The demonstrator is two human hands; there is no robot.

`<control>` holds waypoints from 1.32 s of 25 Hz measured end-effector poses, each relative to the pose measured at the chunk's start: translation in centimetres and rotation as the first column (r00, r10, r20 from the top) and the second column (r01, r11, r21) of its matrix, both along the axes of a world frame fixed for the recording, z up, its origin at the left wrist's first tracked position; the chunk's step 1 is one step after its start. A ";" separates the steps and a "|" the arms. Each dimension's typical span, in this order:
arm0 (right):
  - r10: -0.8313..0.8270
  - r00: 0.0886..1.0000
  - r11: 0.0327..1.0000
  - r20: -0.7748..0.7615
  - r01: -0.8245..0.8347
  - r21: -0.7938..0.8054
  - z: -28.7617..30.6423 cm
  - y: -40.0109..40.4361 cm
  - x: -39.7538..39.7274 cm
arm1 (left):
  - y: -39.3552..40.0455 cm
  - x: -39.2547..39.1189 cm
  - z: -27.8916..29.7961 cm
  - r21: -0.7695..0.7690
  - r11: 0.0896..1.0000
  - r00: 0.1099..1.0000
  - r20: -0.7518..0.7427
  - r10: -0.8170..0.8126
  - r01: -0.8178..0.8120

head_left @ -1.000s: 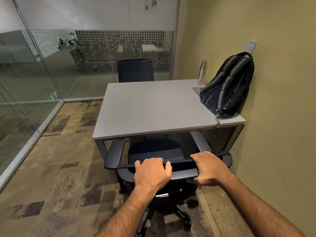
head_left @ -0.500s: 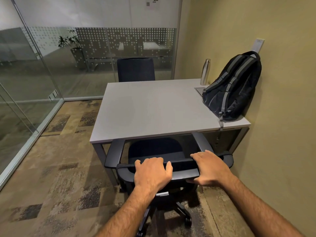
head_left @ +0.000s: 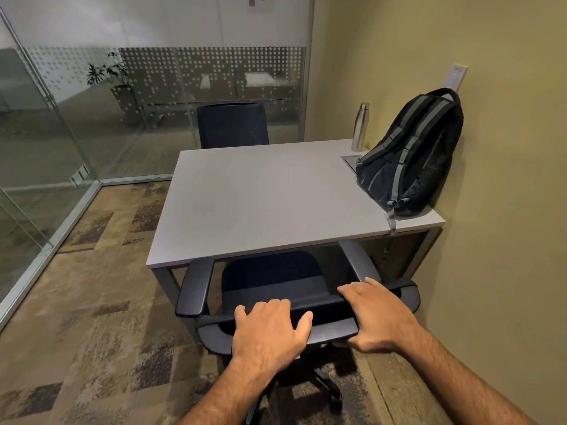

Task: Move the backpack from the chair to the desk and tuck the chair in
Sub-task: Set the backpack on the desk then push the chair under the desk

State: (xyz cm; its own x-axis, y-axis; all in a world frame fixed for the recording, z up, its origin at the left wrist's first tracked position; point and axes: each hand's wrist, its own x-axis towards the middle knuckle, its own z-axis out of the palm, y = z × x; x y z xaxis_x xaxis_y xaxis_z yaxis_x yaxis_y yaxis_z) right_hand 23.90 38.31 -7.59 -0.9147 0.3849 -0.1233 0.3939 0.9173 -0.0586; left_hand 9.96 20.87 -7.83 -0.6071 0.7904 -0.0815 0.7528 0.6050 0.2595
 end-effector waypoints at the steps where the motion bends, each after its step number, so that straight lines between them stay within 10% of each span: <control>1: 0.008 1.000 1.000 0.012 -0.008 -0.005 0.0 0.2 0.0 | 0.3 -0.2 -0.1 -0.013 1.000 1.000 0.023 -0.011 0.011; 7: 0.126 0.981 0.963 0.150 -0.085 -0.257 2.0 2.2 -0.5 | 4.2 -1.6 0.1 -0.178 0.978 0.987 0.141 -0.080 0.105; 12: -0.123 0.989 0.840 0.082 0.147 -0.522 1.6 14.0 -4.2 | 8.3 -1.8 0.0 -0.292 0.939 0.960 0.260 -0.106 0.182; 17: -0.531 0.840 0.598 0.108 0.462 -0.655 -8.0 27.3 -6.6 | 15.9 -3.3 0.0 -0.148 0.932 0.629 0.771 -0.101 0.332; 25: -0.716 0.677 0.358 0.168 0.564 -0.744 -19.2 32.8 -8.4 | 34.9 -7.2 -13.6 -0.064 0.987 0.632 0.762 0.142 -0.145; 33: -0.739 0.645 0.188 0.195 0.476 -0.859 -26.9 36.1 -9.9 | 42.4 -7.4 -24.3 -0.089 0.889 0.393 0.874 0.286 -0.449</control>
